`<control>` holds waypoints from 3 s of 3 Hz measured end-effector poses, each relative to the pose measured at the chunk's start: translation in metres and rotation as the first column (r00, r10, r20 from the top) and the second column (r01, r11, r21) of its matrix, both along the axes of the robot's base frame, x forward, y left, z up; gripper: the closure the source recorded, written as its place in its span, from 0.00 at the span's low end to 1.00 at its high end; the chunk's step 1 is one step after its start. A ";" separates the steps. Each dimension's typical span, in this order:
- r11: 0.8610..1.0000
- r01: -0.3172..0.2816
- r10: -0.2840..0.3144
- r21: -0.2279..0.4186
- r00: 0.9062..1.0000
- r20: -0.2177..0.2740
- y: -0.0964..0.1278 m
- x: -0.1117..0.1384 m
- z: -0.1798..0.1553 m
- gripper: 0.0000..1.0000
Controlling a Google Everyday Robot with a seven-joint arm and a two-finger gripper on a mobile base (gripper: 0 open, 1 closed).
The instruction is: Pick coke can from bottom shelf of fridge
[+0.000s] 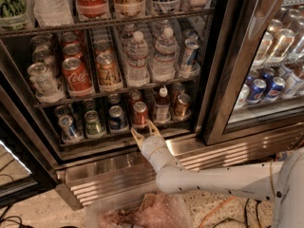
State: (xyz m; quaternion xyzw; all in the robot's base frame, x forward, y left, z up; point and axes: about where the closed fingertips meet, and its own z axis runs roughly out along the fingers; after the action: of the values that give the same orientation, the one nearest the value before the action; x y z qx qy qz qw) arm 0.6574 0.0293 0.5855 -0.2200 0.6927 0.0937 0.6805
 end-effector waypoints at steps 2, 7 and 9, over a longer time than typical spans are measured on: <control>1.000 -0.006 0.007 -0.019 1.000 0.030 0.000 0.025 0.005 0.43; 0.999 -0.037 0.037 -0.011 0.999 0.023 0.017 0.059 0.003 1.00; 0.999 -0.048 0.048 -0.006 0.999 0.024 0.019 0.058 0.012 1.00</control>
Offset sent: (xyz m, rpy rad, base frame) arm 0.0417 -0.0019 0.0073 -0.0340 -0.0493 0.0121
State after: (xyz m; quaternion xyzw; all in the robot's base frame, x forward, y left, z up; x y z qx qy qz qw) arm 0.7158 0.0484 0.5971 -0.2395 0.6793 0.1054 0.6856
